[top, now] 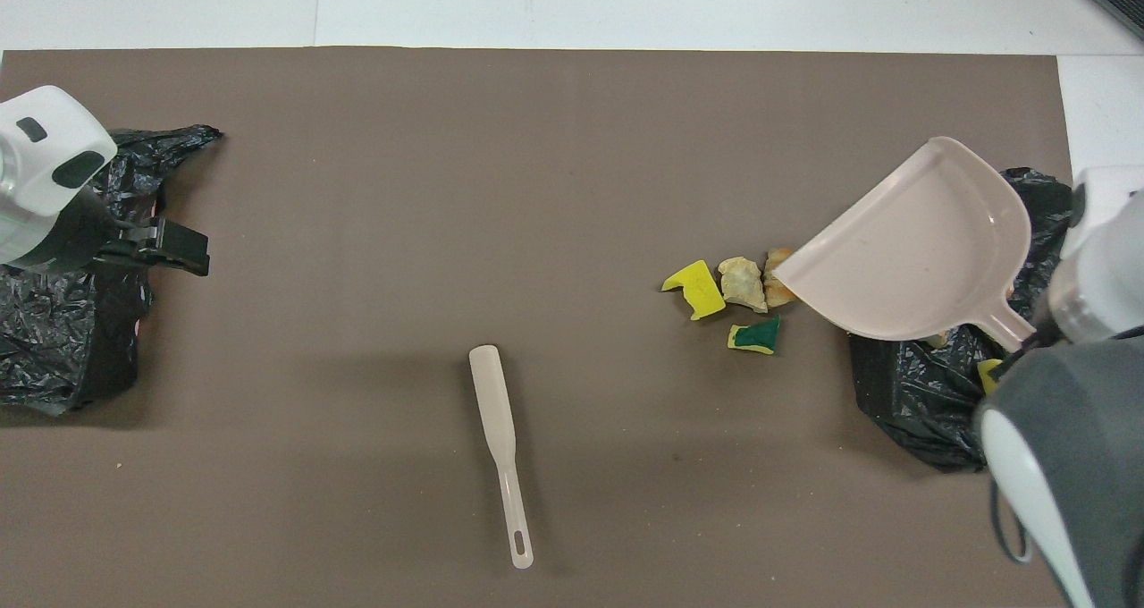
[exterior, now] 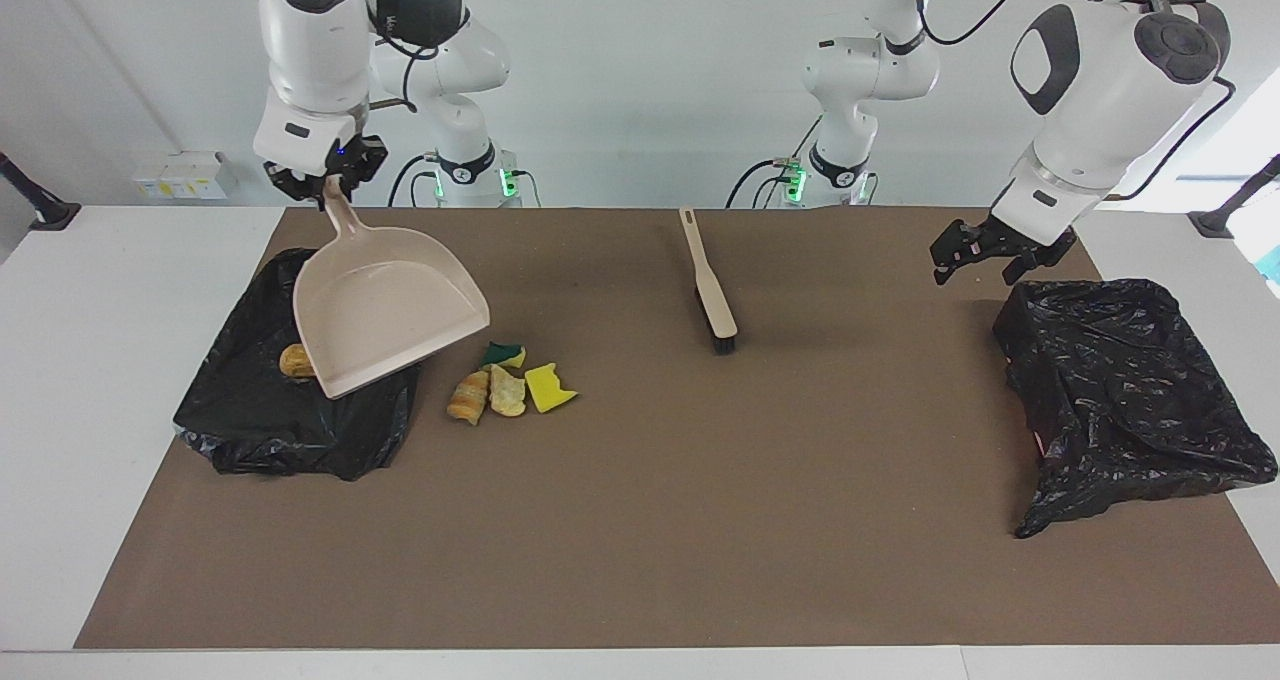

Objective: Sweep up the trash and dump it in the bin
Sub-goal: 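Carry the empty dustpan back to the table center with the right gripper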

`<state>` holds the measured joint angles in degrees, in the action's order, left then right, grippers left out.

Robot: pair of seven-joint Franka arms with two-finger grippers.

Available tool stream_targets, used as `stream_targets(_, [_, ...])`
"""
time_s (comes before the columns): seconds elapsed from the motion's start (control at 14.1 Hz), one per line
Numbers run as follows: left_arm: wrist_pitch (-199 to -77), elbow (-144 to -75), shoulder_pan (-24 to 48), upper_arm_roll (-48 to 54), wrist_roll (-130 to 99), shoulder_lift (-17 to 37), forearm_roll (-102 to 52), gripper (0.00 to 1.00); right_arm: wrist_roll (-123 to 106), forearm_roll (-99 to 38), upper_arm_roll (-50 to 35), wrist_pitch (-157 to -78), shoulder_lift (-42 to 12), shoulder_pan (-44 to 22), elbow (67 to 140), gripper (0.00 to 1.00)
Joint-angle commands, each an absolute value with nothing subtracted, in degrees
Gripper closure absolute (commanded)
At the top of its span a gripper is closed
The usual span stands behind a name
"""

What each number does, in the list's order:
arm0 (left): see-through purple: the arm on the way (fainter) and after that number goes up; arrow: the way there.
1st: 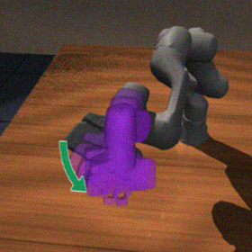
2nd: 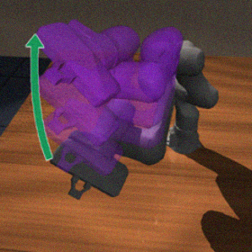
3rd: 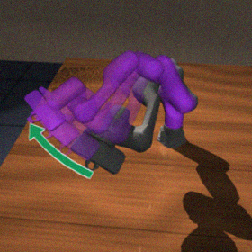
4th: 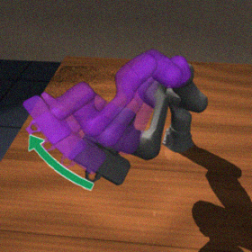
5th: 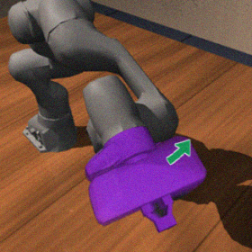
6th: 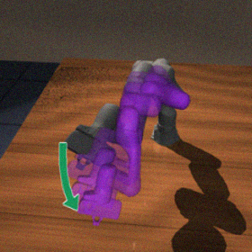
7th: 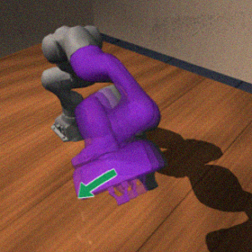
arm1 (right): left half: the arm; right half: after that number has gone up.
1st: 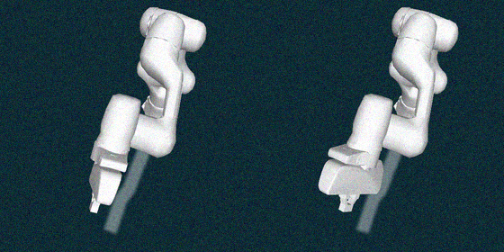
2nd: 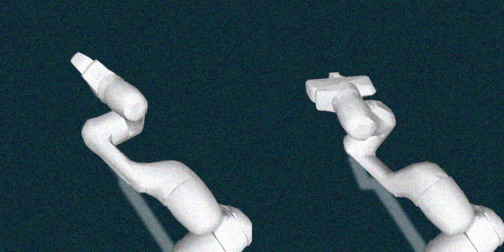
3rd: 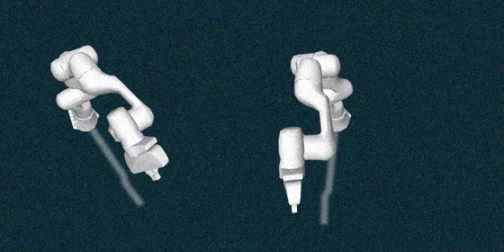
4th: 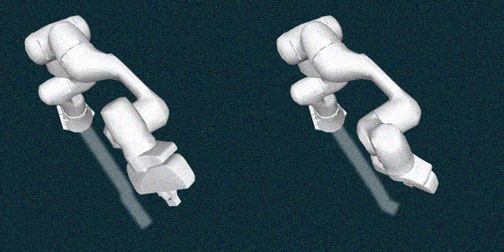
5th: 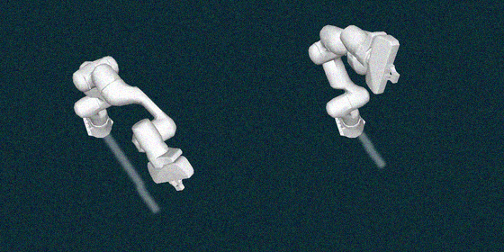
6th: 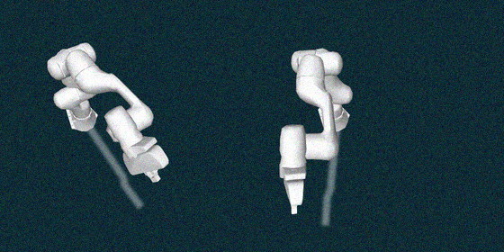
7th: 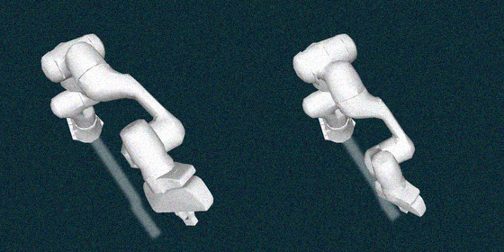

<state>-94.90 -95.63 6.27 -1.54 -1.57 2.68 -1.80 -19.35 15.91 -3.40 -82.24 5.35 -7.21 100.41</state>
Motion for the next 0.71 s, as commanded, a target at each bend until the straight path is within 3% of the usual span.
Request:
stream_targets(0.0, [-94.5, -95.6, 5.7, -1.1, -1.8, 2.0, -1.1, 0.0, -3.8, 11.2, -4.8, -86.3, 2.4, -11.9, 99.7, 1.0])
stream_targets(0.21, [-95.2, -95.4, 5.8, -1.1, -1.6, 2.1, -1.4, 0.0, 10.4, 8.6, -5.0, -89.6, -5.2, -18.2, 96.5, 1.0])
stream_targets(0.43, [-94.4, -95.5, 5.7, -1.0, -1.4, 2.0, -1.7, 0.0, 26.0, 5.3, -5.1, -91.0, -18.8, -25.1, 82.9, 1.0])
stream_targets(0.64, [-94.3, -95.7, 5.7, -1.0, -1.4, 1.9, -1.8, 0.0, 33.6, 2.3, -5.0, -101.9, -25.6, -30.5, 79.5, 1.0])
